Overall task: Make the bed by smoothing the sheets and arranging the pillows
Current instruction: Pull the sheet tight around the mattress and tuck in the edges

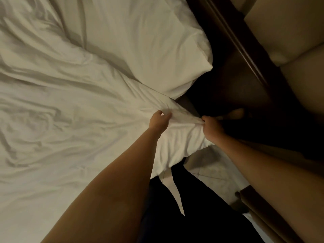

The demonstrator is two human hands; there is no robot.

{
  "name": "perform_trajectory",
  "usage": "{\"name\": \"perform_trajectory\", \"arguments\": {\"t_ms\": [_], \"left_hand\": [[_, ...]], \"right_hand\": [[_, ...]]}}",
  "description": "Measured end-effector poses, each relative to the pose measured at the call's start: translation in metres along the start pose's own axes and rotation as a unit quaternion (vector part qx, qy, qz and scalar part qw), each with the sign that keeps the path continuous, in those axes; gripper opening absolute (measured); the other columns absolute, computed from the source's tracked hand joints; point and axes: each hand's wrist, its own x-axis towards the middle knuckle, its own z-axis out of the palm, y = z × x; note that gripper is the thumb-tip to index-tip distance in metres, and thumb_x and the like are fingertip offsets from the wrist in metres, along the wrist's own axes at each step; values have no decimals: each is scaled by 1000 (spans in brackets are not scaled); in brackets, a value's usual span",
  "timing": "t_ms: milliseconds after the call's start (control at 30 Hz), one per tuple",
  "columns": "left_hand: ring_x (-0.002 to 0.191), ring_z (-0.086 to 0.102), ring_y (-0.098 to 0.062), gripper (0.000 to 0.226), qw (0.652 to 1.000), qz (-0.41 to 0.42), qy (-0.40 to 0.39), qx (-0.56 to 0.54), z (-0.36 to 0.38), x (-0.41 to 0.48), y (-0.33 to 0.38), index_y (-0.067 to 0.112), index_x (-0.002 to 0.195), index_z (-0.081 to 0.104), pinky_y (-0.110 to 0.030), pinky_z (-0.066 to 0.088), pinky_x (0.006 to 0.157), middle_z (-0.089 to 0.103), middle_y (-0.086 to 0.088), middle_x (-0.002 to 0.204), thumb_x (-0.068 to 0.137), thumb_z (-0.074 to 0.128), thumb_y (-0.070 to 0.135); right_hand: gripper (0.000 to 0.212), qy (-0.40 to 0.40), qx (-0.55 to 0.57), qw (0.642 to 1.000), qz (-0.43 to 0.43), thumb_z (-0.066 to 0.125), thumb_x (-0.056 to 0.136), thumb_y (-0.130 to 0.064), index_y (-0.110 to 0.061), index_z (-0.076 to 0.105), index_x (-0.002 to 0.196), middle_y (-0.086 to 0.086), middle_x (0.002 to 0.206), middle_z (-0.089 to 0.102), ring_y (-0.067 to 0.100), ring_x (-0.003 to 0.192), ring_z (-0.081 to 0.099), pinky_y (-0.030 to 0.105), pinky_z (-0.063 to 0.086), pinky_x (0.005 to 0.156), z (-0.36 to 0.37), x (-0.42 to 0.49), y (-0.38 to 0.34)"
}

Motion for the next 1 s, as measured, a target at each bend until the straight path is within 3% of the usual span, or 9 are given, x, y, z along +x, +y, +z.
{"name": "perform_trajectory", "arguments": {"t_ms": [200,367,500,667,833,1000], "left_hand": [[134,53,-19,55,992,13,-49,116,-16,-6,-26,16,149,50,-31,41,110,57,-3,146,101,59,40],[140,48,-19,56,979,20,-32,200,-34,-14,-44,17,151,46,-32,34,116,52,-6,152,102,56,42],[139,47,-27,54,979,10,1,202,-53,-31,-59,18,153,44,-37,35,117,49,-10,152,104,54,37],[145,38,-30,57,967,-9,28,252,-82,-46,-104,19,155,38,-40,29,120,42,-9,157,104,52,38],[156,11,-34,68,953,-58,55,293,-119,-55,-152,24,162,20,-49,26,120,14,-12,169,104,49,44],[156,-1,-41,81,935,-130,66,323,-153,-61,-212,33,164,1,-56,26,121,-9,-7,171,102,50,52]], "right_hand": [[29,25,-49,998,36,48,101,-6,-7,57,129,24,130,58,46,120,55,50,48,97,4,5,-12],[43,58,-52,997,21,62,93,-9,-9,53,135,19,139,52,42,125,51,48,44,100,-1,-3,-23],[35,78,-24,996,-48,60,92,-9,-11,57,127,16,132,54,39,113,57,45,49,90,2,-15,-36],[19,10,-22,985,-170,54,93,-15,-20,59,111,4,121,58,29,105,59,40,52,80,23,-26,-60],[44,-86,-46,978,-187,52,95,-18,-33,51,136,-2,141,49,27,123,50,47,54,89,62,-28,-93],[65,-156,-113,967,-168,57,98,-31,-47,27,154,-3,166,16,27,149,21,48,39,112,101,-19,-118]]}}
